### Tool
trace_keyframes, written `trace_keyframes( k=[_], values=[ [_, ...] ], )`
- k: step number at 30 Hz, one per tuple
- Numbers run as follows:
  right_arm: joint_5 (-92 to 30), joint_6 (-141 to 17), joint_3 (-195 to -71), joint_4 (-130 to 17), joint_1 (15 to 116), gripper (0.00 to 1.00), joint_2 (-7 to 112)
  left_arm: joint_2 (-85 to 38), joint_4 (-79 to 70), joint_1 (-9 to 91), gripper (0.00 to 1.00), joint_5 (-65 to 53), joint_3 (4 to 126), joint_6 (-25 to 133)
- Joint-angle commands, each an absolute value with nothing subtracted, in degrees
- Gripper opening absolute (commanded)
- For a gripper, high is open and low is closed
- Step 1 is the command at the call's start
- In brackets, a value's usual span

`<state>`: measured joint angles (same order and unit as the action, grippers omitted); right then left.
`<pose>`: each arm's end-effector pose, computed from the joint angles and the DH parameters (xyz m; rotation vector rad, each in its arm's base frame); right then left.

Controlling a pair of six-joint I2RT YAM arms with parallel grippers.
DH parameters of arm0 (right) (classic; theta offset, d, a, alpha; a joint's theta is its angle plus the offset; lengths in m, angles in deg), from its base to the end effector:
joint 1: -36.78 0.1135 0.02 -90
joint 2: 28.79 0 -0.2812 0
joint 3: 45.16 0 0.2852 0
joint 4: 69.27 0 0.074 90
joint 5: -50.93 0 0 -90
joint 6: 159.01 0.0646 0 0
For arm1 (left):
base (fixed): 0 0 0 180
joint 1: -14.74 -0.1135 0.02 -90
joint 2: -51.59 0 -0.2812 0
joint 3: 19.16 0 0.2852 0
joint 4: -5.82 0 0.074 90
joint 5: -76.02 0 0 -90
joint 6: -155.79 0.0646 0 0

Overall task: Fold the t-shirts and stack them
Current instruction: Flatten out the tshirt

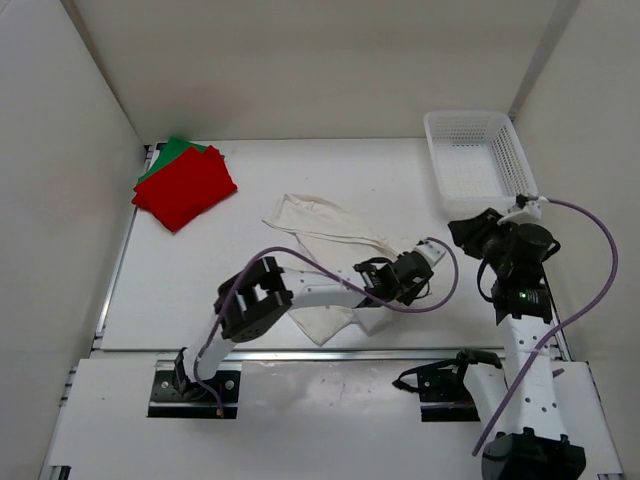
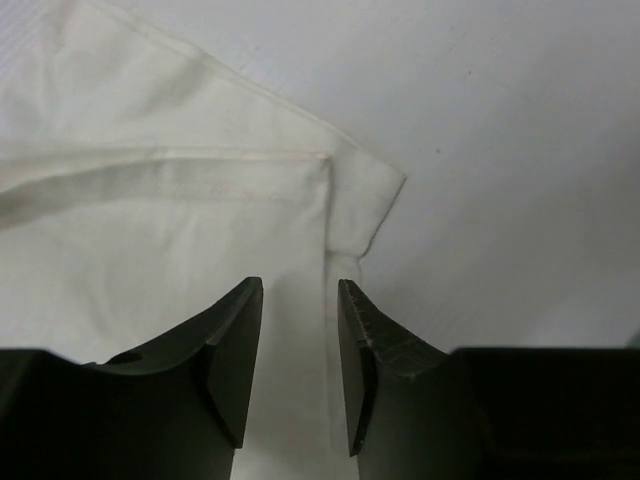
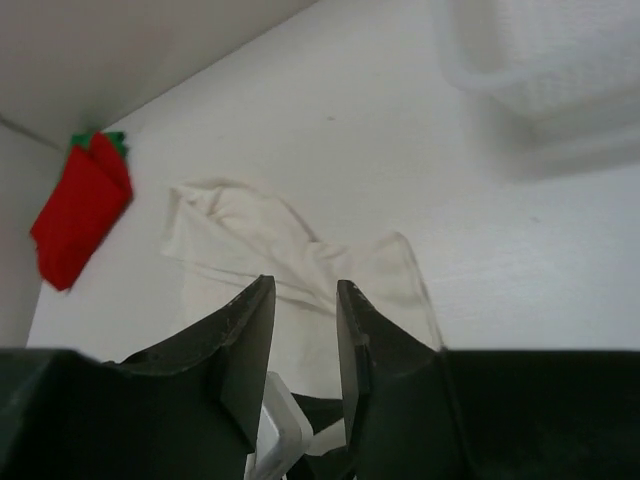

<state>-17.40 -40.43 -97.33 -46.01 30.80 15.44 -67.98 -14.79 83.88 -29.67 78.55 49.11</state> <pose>0.2315 -0.0003 0.3136 0.2907 1.8413 0.6219 0.2029 -0.4834 0.1599 0.8983 2.1414 -0.4610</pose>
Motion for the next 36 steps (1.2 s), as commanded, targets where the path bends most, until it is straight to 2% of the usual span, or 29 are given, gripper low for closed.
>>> trace_keyframes(
  k=[1,4,7,11,14,17,25,28,30,33,36],
  values=[
    [-13.6,-41.1,-92.0,-44.0,24.8,0.29,12.6,-72.2,-23.0,85.0,0.48,-34.5,89.0,54.1],
    [-17.5,-40.9,-89.6,-43.4,29.9,0.29,10.3,-76.7,-24.6,84.7,0.52,-33.8,95.2,53.6],
    [-20.5,-41.1,-90.1,-41.6,28.8,0.28,8.1,-80.6,-27.5,85.2,0.52,-35.9,100.2,53.8],
    [-25.5,-43.0,-93.9,-38.2,31.0,0.29,7.2,-82.5,-26.7,84.8,0.52,-38.0,101.4,52.6],
    [-28.3,-44.4,-96.1,-37.0,30.8,0.30,7.7,-80.6,-22.5,84.8,0.50,-39.3,97.4,51.7],
    [-29.2,-45.0,-99.3,-37.1,30.6,0.30,8.6,-78.8,-18.9,84.4,0.45,-40.0,93.9,52.0],
    [-33.4,-46.6,-106.7,-35.6,30.3,0.31,10.0,-80.2,-18.9,83.3,0.29,-37.4,94.1,51.9],
    [-31.8,-45.8,-106.4,-36.4,30.2,0.32,10.5,-80.0,-18.4,83.7,0.21,-37.0,93.9,51.8],
    [-30.4,-45.9,-105.0,-37.5,29.9,0.33,10.5,-79.4,-18.6,83.8,0.08,-37.7,93.9,51.6],
    [-29.3,-45.6,-102.4,-38.5,30.5,0.34,10.5,-75.8,-18.5,82.2,0.00,-35.4,91.8,48.9],
    [-28.9,-45.3,-98.7,-39.3,31.4,0.34,10.5,-65.3,-15.0,78.6,0.00,-30.4,84.3,44.9]
  ],
)
